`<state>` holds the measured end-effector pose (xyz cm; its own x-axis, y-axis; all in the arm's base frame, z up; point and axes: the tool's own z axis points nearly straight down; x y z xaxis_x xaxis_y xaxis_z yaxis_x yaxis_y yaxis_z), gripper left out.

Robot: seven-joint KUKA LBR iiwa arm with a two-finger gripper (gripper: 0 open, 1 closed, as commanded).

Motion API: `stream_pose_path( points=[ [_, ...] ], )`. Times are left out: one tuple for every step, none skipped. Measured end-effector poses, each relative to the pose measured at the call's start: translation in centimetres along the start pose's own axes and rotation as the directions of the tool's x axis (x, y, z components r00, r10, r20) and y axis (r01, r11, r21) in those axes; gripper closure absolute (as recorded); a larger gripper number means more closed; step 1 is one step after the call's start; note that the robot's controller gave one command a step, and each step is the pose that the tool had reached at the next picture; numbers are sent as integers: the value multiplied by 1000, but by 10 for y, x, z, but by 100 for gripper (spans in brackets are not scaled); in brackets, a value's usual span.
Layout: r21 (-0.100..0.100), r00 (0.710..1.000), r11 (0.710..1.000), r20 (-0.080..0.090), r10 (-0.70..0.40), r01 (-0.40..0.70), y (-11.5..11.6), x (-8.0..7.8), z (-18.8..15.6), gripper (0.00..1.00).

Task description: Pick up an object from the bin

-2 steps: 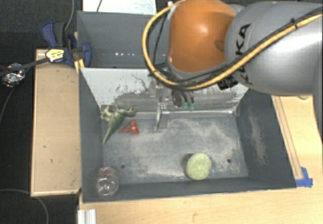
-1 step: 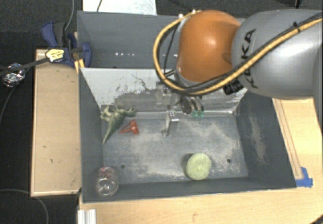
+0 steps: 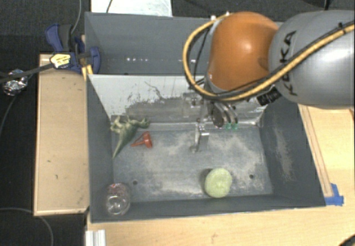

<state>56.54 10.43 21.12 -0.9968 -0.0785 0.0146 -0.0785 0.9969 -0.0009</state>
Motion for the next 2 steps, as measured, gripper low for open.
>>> stream_pose_path(
  points=[
    [-5, 999, 999, 28, 41, -41, -9, -1, -36, 0],
    [-2, 1000, 1000, 19, -3, 3, -22, 17, 22, 0]
  ],
)
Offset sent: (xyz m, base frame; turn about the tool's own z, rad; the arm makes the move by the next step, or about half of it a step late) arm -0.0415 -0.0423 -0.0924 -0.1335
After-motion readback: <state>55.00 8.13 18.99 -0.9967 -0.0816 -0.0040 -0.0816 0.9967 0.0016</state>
